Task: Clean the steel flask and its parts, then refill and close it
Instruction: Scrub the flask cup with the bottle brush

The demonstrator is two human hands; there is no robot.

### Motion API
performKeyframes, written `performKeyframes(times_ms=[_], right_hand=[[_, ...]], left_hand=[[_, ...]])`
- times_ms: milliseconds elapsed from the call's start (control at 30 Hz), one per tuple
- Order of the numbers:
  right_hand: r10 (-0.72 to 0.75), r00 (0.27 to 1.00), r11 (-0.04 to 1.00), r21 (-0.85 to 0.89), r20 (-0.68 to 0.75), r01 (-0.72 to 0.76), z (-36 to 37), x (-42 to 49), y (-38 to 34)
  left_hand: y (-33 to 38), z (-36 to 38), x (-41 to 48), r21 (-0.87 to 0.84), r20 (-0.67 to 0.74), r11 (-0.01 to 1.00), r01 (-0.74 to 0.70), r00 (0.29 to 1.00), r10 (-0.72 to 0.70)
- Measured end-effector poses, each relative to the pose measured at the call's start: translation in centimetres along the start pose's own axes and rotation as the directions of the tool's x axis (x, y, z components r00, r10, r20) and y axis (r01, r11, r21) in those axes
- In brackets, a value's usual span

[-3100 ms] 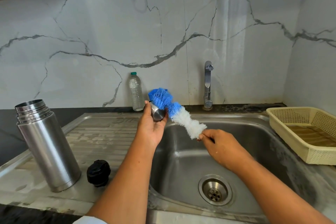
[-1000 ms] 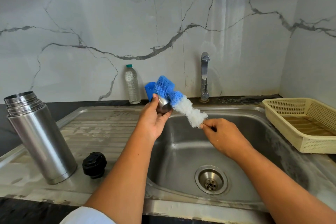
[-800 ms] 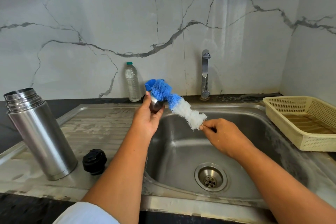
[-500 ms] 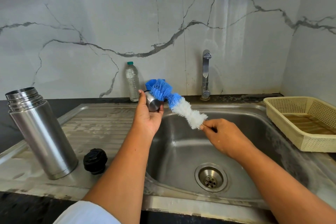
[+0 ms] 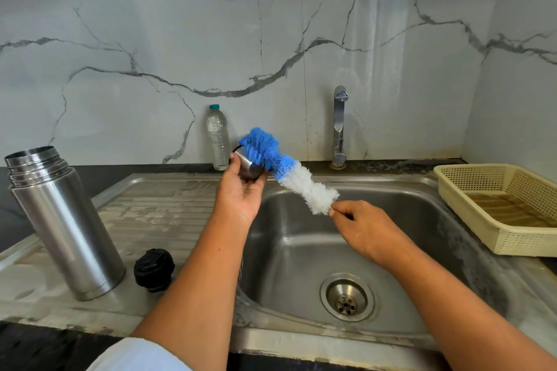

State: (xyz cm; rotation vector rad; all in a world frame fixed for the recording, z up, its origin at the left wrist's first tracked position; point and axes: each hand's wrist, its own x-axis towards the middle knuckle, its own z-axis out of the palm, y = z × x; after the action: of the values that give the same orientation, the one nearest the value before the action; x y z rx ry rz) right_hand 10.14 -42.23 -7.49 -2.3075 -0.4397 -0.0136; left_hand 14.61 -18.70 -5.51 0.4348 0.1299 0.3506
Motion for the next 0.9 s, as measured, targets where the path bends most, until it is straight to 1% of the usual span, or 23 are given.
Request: performKeyframes(times_ms=[67,200,300,367,433,500,600,667,733,867,900], right_hand=[[0.015,1.0,1.0,-0.01,0.009,-0.014,0.0,0.1,0.1],[0.021,0.999,1.0,0.023,-0.034,-0.021,0.1,0.5,-0.1],[0.013,1.0,1.0,-0.028,0.002,-0.013,-0.1,0.3,0.1],[0.012,1.0,0.998,-0.062,0.027,-0.01,0.0,0.2,0.2],[0.024,1.0,0.999,-0.04,0.004,-0.023,0.1,0.5,0.1],[0.03,0.999,0.999,-0.01,-0.019,-0.031,0.0,0.6,0.2],[0.022,1.0,1.0,-0.011,-0.005,-0.022,-0.2,0.4,0.6],[0.011,1.0,1.0,-0.019,0.002,-0.011,-0.2,0.2,0.8],[0.003,1.0,1.0,-0.018,-0.003,-0.003,0.0,0.2,0.6],[0.006,1.0,1.0,0.002,-0.018,-0.006,0.3,0.3,0.3],[0.007,1.0,1.0,0.005,-0.022,-0.007,0.3,0.2,0.2]], left_hand=[[0.0,-0.5,0.0,0.009,-0.012,1.0,-0.004,1.0,0.004],[-1.4,0.1,-0.8,0.123,0.024,0.992,0.043,0.999,-0.046],[-0.7,0.0,-0.1,0.073,-0.012,0.997,-0.014,1.0,0.015],[-0.5,-0.6,0.1,0.11,-0.01,0.994,-0.003,1.0,0.004],[-0.8,-0.5,-0.4,0.162,0.018,0.986,0.034,0.999,-0.038],[-1.1,0.0,-0.8,0.191,0.031,0.981,0.028,0.999,-0.034],[-0.5,0.2,-0.5,0.167,-0.018,0.986,-0.01,1.0,0.013],[-0.5,-0.1,-0.3,0.163,-0.038,0.987,-0.012,0.999,0.018],[-0.9,0.0,-0.3,0.16,-0.015,0.987,0.014,1.0,-0.012],[-1.0,0.0,0.0,0.13,0.077,0.991,0.035,0.996,-0.045],[-0.9,0.0,-0.1,0.128,0.074,0.991,0.043,0.996,-0.053]])
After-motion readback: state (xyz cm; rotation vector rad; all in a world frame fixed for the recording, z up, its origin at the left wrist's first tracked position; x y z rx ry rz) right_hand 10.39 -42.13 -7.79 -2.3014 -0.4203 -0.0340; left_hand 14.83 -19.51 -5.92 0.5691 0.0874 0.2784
